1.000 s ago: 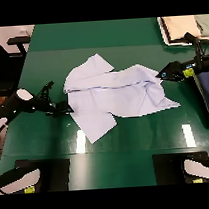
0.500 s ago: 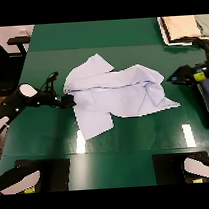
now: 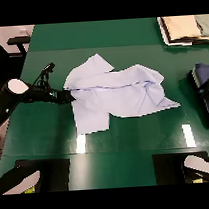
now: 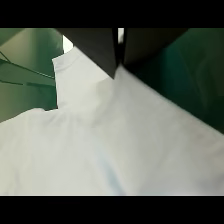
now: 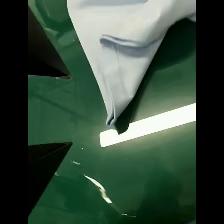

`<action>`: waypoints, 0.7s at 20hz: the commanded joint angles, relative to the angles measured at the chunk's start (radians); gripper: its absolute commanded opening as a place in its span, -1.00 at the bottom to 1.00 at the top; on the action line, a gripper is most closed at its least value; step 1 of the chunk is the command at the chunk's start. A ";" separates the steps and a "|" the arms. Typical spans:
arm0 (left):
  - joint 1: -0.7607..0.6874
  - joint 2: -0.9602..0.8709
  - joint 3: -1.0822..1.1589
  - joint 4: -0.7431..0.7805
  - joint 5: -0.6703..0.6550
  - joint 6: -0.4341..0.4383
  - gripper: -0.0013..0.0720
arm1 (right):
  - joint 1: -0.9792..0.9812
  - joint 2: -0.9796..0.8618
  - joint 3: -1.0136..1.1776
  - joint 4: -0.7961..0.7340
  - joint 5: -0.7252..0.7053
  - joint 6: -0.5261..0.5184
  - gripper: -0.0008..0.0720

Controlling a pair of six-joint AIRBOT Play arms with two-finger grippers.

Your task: Fold the shirts.

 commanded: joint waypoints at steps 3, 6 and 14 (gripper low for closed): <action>0.000 0.004 0.003 0.000 -0.004 0.000 -0.90 | 0.023 0.000 -0.220 -0.014 -0.183 -0.117 0.26; 0.000 0.004 0.003 0.000 -0.004 0.000 -0.90 | 0.090 0.000 -0.275 -0.016 -0.269 -0.171 0.26; 0.000 0.004 0.003 0.000 -0.004 0.000 -0.90 | 0.232 0.000 -0.279 -0.098 -0.393 -0.175 0.06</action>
